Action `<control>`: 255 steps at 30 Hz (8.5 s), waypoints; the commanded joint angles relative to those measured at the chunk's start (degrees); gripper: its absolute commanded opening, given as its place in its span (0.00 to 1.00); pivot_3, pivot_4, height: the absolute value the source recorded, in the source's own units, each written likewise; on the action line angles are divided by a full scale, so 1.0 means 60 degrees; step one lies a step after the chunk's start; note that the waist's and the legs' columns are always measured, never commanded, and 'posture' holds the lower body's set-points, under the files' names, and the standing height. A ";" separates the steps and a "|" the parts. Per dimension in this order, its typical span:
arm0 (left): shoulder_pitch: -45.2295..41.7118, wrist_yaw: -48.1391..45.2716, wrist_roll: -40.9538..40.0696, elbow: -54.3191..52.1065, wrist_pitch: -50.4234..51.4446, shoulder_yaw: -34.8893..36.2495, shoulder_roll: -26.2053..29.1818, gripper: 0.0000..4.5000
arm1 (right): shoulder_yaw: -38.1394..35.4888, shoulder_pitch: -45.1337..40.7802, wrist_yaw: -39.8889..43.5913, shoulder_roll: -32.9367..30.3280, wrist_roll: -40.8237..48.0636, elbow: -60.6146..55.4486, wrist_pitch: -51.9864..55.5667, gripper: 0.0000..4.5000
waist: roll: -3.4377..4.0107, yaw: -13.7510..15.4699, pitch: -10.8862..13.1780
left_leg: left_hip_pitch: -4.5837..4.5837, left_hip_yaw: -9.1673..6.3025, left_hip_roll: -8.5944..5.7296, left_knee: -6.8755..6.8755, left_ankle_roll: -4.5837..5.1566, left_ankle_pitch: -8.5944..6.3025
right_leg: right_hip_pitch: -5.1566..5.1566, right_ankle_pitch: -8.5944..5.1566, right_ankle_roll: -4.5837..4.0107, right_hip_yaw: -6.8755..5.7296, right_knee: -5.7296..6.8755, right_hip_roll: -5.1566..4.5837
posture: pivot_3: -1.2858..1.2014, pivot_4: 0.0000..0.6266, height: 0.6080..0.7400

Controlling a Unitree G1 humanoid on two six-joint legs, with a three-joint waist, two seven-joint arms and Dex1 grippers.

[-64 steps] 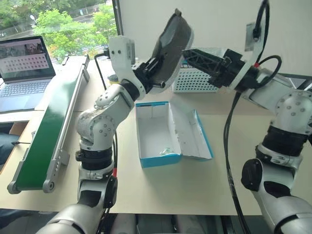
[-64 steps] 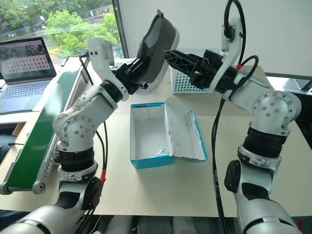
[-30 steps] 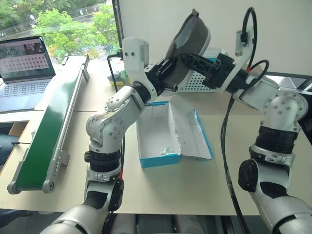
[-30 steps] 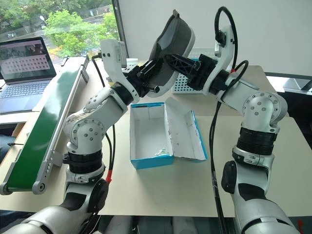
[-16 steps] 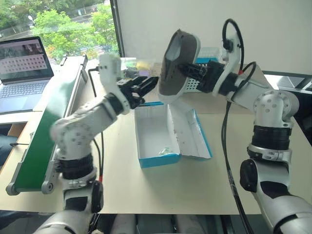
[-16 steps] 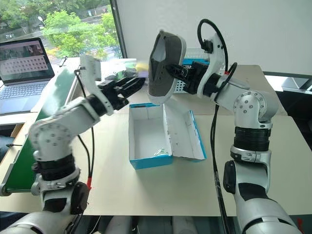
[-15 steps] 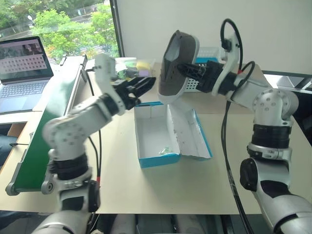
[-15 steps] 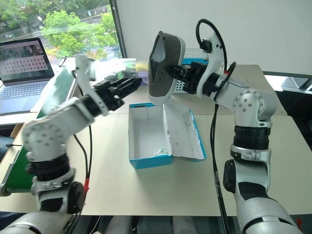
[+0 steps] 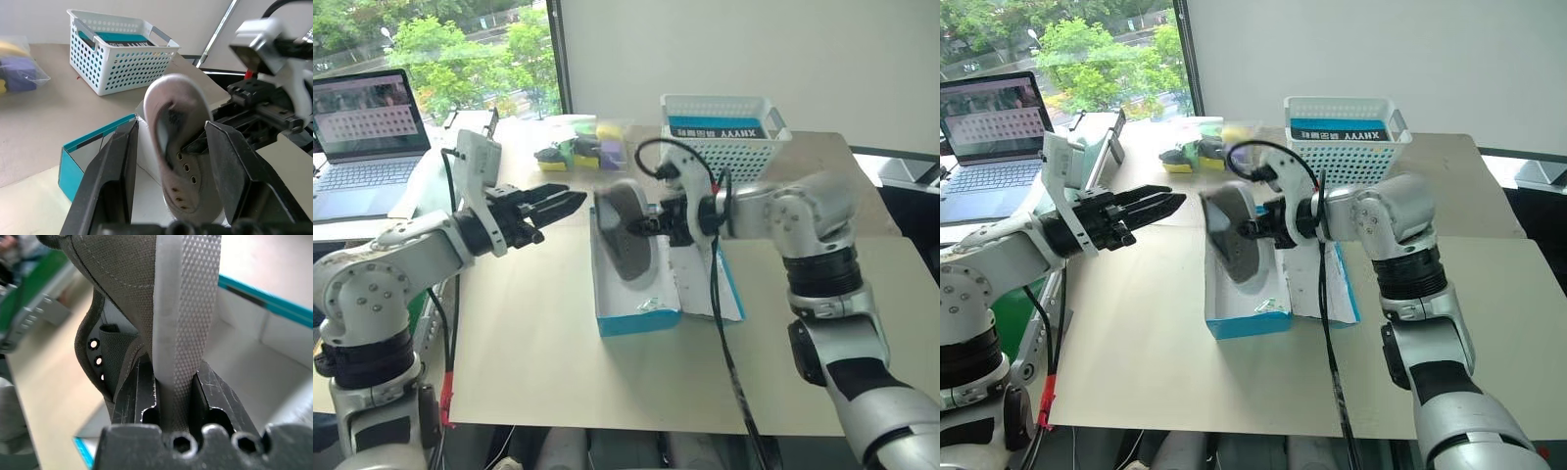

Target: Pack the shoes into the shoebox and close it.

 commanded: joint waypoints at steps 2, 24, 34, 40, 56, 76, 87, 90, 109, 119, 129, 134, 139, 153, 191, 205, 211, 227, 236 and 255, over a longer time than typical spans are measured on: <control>0.0105 0.0145 0.0005 -0.0417 -0.0360 0.0010 -0.0048 0.51 | 0.0641 0.0228 0.0247 -0.0162 -0.1334 0.0991 -0.1149 0.08 | -0.0001 -0.0058 0.0000 | 0.0003 0.0002 -0.0001 0.0000 0.0000 0.0000 | 0.0005 0.0000 0.0000 0.0001 -0.0003 -0.0001 | 0.52 0.24 1.00; 0.0257 0.1050 -0.0362 -0.0748 -0.0271 -0.0197 -0.0066 0.51 | 0.0356 0.0400 0.0388 0.1095 -0.3215 0.2061 -0.1788 0.73 | -0.0006 -0.0096 -0.0004 | 0.0010 0.0003 0.0001 0.0000 0.0000 0.0000 | 0.0007 0.0000 0.0000 0.0008 0.0005 0.0001 | 0.52 0.24 1.00; 0.0055 0.0942 -0.0262 -0.0508 -0.0338 -0.0480 -0.0116 0.51 | 0.0870 -0.0195 0.0910 -0.0074 -0.3434 -0.1281 -0.0720 1.00 | -0.0003 -0.0071 -0.0002 | 0.0005 -0.0001 -0.0002 0.0001 0.0000 0.0000 | 0.0003 0.0000 0.0000 0.0004 0.0002 -0.0003 | 0.52 0.24 1.00; -0.0141 0.0732 0.0008 -0.0241 -0.0416 -0.0693 -0.0050 0.51 | 0.0174 -0.0426 0.1082 -0.0264 -0.2990 -0.2524 0.0330 1.00 | -0.0003 -0.0097 -0.0002 | 0.0010 -0.0003 0.0001 0.0000 0.0000 -0.0001 | 0.0005 0.0000 0.0000 0.0004 0.0005 0.0001 | 0.52 0.24 1.00; 0.1220 0.3631 0.5412 0.0533 -0.1915 0.0473 0.0534 0.88 | -0.1483 0.0163 0.4100 -0.0365 -0.2118 -0.1284 -0.5451 1.00 | -0.0004 -0.0156 -0.0002 | 0.0009 0.0009 0.0012 -0.0017 0.0004 -0.0004 | -0.0004 0.0000 0.0000 0.0009 0.0000 0.0003 | 0.52 0.24 1.00; 0.3095 0.4310 0.7337 0.0428 -0.2793 0.1619 -0.1169 0.99 | -0.0257 0.1328 0.4270 0.1298 -0.3013 -0.0055 -0.7587 1.00 | -0.0013 -0.0022 -0.0007 | 0.0016 -0.0001 -0.0002 -0.0011 -0.0004 -0.0004 | 0.0005 0.0001 -0.0002 -0.0004 0.0011 -0.0016 | 0.52 0.24 1.00; 0.3603 0.3178 0.7752 0.1870 -0.4495 0.1793 -0.1227 0.99 | -0.0081 0.2096 0.3775 0.2132 -0.2479 -0.1370 -0.6763 1.00 | -0.0013 -0.0117 -0.0008 | 0.0016 0.0002 0.0005 -0.0014 -0.0008 -0.0008 | -0.0004 0.0002 -0.0003 -0.0001 0.0016 -0.0012 | 0.52 0.24 1.00; 0.3775 0.2780 0.7759 0.2112 -0.4780 0.1706 -0.1119 0.99 | 0.0026 0.2343 0.3847 0.1985 -0.2558 -0.1653 -0.6668 1.00 | -0.0014 -0.0084 -0.0008 | 0.0016 0.0002 0.0004 -0.0014 -0.0010 -0.0008 | -0.0003 0.0002 -0.0003 -0.0002 0.0015 -0.0015 | 0.52 0.24 1.00; 0.2014 0.1636 0.8192 0.5507 -0.6612 0.1531 -0.0224 0.99 | 0.0412 0.2728 0.3830 0.1384 -0.2716 -0.2277 -0.6531 1.00 | -0.0021 -0.0072 -0.0012 | 0.0023 -0.0002 0.0002 -0.0012 -0.0011 -0.0008 | 0.0004 0.0002 -0.0003 -0.0010 0.0014 -0.0012 | 0.52 0.24 1.00; 0.1257 0.1350 0.8323 0.7503 -0.7048 0.1333 -0.0085 0.94 | 0.0338 0.2790 0.3638 0.1172 -0.2689 -0.2474 -0.6253 1.00 | -0.0021 -0.0099 -0.0012 | 0.0024 -0.0003 0.0004 -0.0012 -0.0010 -0.0008 | 0.0000 0.0002 -0.0003 -0.0011 0.0020 -0.0009 | 0.52 0.24 1.00; 0.1141 0.1115 0.8125 0.7242 -0.7117 0.1128 -0.0501 0.25 | 0.0312 0.2785 0.3465 0.0952 -0.2702 -0.2561 -0.6045 1.00 | -0.0022 -0.0025 -0.0013 | 0.0034 -0.0004 0.0002 -0.0005 -0.0010 -0.0007 | 0.0010 0.0002 -0.0003 -0.0013 0.0028 -0.0011 | 0.52 0.24 1.00; 0.1125 0.0950 0.7930 0.6325 -0.6771 0.0917 -0.0707 0.01 | 0.0331 0.2747 0.3423 0.0924 -0.2709 -0.2523 -0.6028 1.00 | -0.0023 -0.0013 -0.0014 | 0.0030 -0.0007 0.0002 -0.0003 -0.0011 -0.0007 | 0.0011 0.0002 -0.0003 -0.0015 0.0029 -0.0011 | 0.52 0.24 1.00; 0.1031 0.0878 0.7703 0.5240 -0.6368 0.0729 -0.0971 0.01 | 0.0317 0.2726 0.3385 0.0934 -0.2719 -0.2505 -0.6023 1.00 | -0.0024 -0.0051 -0.0014 | 0.0020 -0.0007 0.0003 -0.0003 -0.0010 -0.0008 | 0.0006 0.0002 -0.0003 -0.0015 0.0024 -0.0011 | 0.52 0.24 1.00; 0.0357 0.0419 0.6759 0.1020 -0.4577 -0.1544 -0.2205 0.01 | -0.3771 0.1001 0.0670 0.2648 -0.0239 -0.0737 -0.4049 1.00 | -0.0025 -0.0077 -0.0014 | 0.0020 -0.0006 0.0002 -0.0001 -0.0010 -0.0007 | 0.0007 0.0003 -0.0003 -0.0011 0.0031 -0.0011 | 0.52 0.24 1.00; -0.1604 0.0503 0.4774 0.0210 -0.2757 -0.3163 -0.5464 0.00 | -0.6741 -0.0220 -0.2606 0.2381 0.3609 0.1474 -0.1258 0.78 | -0.0010 -0.0084 -0.0007 | -0.0006 0.0017 -0.0001 0.0005 -0.0004 -0.0006 | 0.0007 0.0002 -0.0002 0.0002 0.0013 -0.0007 | 0.52 0.24 1.00; -0.1250 0.0851 0.3554 -0.0559 -0.1091 -0.2195 -0.4875 0.17 | -0.6489 -0.0136 -0.2682 0.2374 0.3535 0.1416 -0.1533 0.09 | -0.0009 -0.0119 -0.0006 | -0.0004 0.0016 0.0001 0.0005 -0.0003 -0.0006 | 0.0005 0.0002 -0.0002 0.0003 0.0010 -0.0004 | 0.52 0.24 1.00; -0.1349 0.0938 0.1863 -0.0802 0.0356 -0.0955 -0.3915 0.63 | -0.5763 -0.0010 -0.2205 0.1938 0.2809 0.1475 -0.1926 0.09 | -0.0009 -0.0094 -0.0006 | -0.0004 0.0013 0.0000 0.0006 -0.0003 -0.0006 | 0.0006 0.0002 -0.0001 0.0002 0.0007 -0.0005 | 0.52 0.24 1.00; -0.0231 0.0189 0.2352 0.0263 0.0078 0.0251 0.0010 0.64 | -0.2601 -0.0826 -0.0143 0.0839 0.1191 0.0479 -0.0240 0.09 | 0.0008 -0.0283 0.0006 | 0.0004 0.0011 0.0007 -0.0006 -0.0004 -0.0006 | -0.0003 0.0001 0.0000 0.0004 0.0003 0.0003 | 0.52 0.24 1.00; 0.0547 0.0099 0.2894 -0.0097 -0.0706 -0.0339 -0.0317 0.64 | -0.3453 -0.0144 -0.0240 0.1455 0.1819 0.0182 0.1269 0.09 | 0.0008 -0.0057 0.0006 | 0.0002 0.0007 0.0005 -0.0005 -0.0004 -0.0007 | -0.0001 0.0001 -0.0001 -0.0001 0.0001 0.0000 | 0.52 0.24 1.00; 0.0899 0.0147 0.3702 -0.0297 -0.1217 -0.0793 -0.0544 0.64 | -0.4564 0.1482 -0.1504 0.3316 0.0898 0.1513 0.0459 0.09 | 0.0008 -0.0097 0.0006 | 0.0004 0.0012 0.0003 -0.0005 -0.0004 -0.0007 | -0.0003 0.0001 -0.0001 0.0003 0.0008 -0.0002 | 0.52 0.24 1.00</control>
